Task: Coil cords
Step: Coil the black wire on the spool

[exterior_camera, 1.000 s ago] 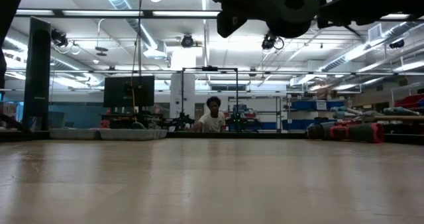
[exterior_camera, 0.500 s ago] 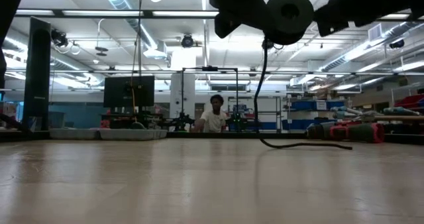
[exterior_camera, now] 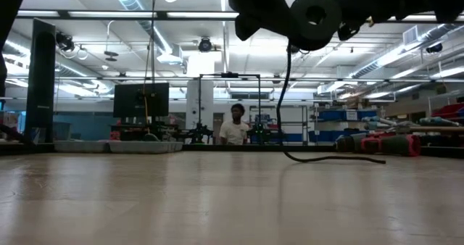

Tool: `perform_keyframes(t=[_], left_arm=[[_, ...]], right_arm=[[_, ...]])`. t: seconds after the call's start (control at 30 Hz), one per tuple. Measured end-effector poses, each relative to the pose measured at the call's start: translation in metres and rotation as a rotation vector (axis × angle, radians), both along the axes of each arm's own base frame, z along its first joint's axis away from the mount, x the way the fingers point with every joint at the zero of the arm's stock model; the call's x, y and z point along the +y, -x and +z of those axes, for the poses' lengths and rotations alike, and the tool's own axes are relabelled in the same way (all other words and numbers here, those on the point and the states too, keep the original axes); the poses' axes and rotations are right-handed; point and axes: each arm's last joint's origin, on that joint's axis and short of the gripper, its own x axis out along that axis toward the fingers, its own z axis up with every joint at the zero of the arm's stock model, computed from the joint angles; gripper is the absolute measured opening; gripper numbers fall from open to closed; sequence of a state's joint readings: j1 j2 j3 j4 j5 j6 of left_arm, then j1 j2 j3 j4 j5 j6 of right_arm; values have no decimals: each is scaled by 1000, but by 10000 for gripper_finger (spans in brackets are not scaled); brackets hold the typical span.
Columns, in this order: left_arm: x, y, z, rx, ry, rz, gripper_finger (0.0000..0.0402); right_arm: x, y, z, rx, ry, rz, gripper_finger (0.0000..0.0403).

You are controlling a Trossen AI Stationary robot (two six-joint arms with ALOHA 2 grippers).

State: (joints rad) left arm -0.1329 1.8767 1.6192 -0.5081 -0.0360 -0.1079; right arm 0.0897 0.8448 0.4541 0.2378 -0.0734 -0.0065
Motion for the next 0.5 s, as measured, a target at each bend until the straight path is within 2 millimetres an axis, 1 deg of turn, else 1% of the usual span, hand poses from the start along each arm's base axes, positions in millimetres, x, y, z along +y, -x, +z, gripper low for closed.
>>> perform_keyframes(t=[0.13,0.2,0.33,0.5], left_arm=[[0,0,0,-2,-12,-7,0],[0,0,0,-4,-28,-5,0],[1,0,0,-4,-41,4,0],[0,0,0,-2,-90,14,0]], right_arm=[[-1,-7,-4,20,-12,-9,92],[0,-12,-1,26,-12,-8,95],[0,-23,4,42,-7,-9,95],[-1,-35,2,89,-6,-13,94]])
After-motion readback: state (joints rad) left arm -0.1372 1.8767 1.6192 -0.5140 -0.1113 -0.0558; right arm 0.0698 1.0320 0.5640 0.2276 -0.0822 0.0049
